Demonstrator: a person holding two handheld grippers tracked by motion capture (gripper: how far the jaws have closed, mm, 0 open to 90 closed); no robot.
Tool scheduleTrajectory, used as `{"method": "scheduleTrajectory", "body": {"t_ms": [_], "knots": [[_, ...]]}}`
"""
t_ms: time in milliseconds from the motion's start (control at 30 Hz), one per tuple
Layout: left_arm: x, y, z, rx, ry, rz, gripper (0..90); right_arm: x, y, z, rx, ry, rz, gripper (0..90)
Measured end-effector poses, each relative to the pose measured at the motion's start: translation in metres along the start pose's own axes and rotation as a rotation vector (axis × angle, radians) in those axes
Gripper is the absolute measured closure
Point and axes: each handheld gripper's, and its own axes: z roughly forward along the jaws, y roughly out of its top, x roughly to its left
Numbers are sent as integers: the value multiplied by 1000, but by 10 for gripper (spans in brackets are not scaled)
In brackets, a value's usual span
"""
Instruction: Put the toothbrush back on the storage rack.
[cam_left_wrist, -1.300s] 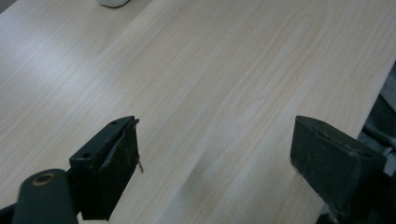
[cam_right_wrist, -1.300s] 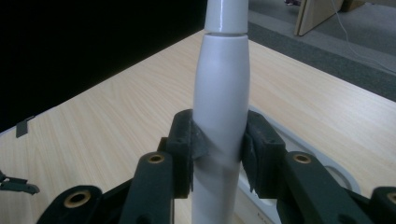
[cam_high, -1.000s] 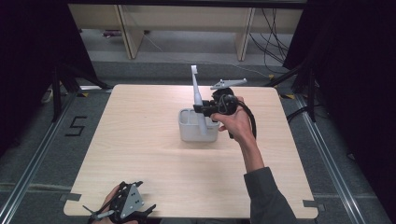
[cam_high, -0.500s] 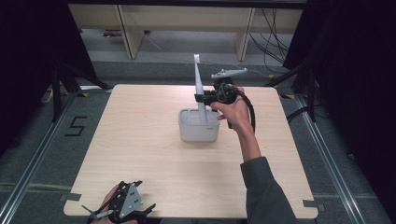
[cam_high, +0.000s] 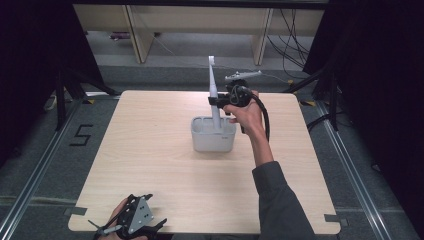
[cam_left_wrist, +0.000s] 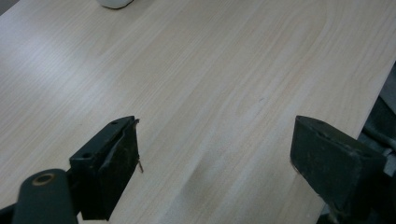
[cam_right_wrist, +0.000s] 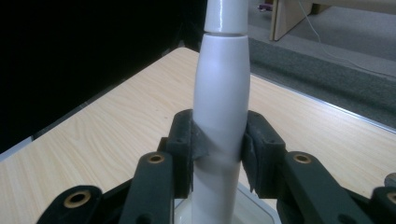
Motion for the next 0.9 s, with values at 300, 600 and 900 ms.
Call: {"method": "scheduleTrajectory", "body": {"t_ms": [300,600,900], "knots": [[0,0,0,-3,-2,-2,149,-2,-5,16,45,-13,16,670],[0,0,0,-2,-2,-1,150,-2,-13,27,70,-29,-22,670],[0,0,0,-2,0,0,149,0,-29,41,87,-34,-48,670]]}}
